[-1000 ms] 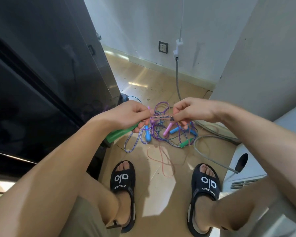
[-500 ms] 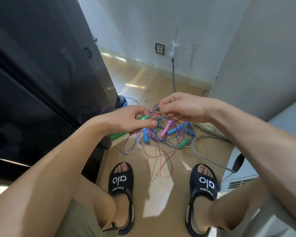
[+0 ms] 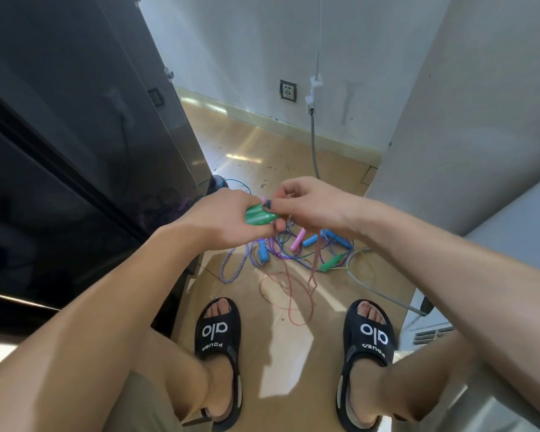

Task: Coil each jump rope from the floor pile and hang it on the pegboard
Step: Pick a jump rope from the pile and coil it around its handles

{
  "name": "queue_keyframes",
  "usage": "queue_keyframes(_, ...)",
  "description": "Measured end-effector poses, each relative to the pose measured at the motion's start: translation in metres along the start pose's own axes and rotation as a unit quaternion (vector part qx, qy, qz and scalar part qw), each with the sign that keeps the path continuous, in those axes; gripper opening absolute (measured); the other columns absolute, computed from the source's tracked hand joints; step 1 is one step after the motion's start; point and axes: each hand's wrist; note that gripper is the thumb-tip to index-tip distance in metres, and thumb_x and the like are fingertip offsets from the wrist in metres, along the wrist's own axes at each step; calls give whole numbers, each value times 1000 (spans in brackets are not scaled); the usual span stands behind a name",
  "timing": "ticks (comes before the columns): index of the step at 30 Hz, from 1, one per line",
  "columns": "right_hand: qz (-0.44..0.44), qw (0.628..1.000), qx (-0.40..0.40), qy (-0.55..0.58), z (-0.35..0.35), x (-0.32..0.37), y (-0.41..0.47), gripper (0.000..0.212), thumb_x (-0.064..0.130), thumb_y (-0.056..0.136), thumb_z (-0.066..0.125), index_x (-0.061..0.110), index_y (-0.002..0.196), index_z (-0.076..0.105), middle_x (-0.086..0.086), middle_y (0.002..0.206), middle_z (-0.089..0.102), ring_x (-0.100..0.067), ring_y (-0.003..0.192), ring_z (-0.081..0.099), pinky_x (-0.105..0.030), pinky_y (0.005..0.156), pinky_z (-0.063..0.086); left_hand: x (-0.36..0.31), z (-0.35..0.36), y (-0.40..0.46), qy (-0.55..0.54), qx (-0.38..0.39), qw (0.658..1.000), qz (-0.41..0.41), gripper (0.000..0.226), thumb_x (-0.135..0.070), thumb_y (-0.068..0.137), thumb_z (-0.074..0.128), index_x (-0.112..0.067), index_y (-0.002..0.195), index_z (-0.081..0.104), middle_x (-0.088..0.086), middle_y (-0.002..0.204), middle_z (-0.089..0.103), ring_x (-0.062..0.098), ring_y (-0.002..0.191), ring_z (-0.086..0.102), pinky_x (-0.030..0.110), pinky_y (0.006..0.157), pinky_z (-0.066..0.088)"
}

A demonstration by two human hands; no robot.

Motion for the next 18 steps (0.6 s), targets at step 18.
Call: queue_keyframes(18, -32, 994, -49, 92, -8, 3, 3, 37, 16, 102, 49, 14, 66, 54, 5, 51, 49, -5, 36, 36, -20, 39, 23, -3, -4, 0, 118, -76, 990, 15, 24, -50, 102, 45, -27, 95, 43, -4, 78, 51, 20, 70, 55, 34, 63, 43)
Point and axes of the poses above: each hand's wrist, its own y-axis towards the middle knuckle, its own z-axis out of the palm, x = y × z
